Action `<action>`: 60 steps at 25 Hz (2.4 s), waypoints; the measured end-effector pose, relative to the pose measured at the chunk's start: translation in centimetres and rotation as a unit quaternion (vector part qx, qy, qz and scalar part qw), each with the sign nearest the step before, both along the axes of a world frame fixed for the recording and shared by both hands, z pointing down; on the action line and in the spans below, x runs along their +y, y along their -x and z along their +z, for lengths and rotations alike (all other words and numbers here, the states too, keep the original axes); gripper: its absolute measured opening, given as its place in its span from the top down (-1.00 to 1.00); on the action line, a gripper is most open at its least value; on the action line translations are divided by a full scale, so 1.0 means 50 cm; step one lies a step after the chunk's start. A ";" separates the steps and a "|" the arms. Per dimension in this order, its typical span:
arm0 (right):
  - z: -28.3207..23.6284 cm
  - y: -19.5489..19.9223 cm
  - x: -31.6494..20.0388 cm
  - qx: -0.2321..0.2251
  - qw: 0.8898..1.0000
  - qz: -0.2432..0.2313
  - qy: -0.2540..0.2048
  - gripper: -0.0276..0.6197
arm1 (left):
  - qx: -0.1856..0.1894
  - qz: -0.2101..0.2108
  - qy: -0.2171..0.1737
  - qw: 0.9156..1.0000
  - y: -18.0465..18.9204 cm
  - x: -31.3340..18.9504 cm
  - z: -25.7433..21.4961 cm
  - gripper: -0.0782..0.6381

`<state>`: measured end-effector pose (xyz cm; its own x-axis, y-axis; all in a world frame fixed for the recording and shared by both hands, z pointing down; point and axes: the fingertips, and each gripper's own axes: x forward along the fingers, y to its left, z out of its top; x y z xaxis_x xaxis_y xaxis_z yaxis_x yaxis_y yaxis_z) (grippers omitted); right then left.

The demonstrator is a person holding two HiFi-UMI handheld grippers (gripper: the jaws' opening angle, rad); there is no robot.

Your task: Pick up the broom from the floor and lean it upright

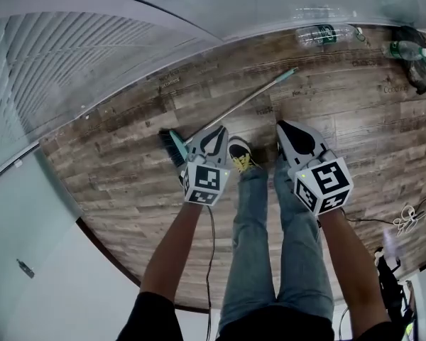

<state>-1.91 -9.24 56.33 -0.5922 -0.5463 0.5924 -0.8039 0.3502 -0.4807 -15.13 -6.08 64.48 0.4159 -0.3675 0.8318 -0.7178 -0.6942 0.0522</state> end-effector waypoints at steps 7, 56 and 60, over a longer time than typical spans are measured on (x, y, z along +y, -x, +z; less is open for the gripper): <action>0.135 0.008 -0.001 0.018 0.999 0.010 0.028 0.86 | -0.017 0.010 0.007 1.000 0.015 0.011 0.136 0.72; 0.911 0.105 0.047 0.085 0.974 0.109 0.182 0.50 | -0.154 0.100 0.120 0.976 0.085 0.115 0.877 0.46; 0.920 0.106 0.046 0.087 0.973 0.107 0.184 0.49 | -0.153 0.094 0.131 0.975 0.086 0.116 0.878 0.47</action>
<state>-7.24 -6.94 102.34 -0.3618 -0.3777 0.8523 -0.9199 -0.0038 -0.3922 -19.44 -0.27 108.37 0.1726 -0.0673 0.9827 -0.5887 -0.8069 0.0481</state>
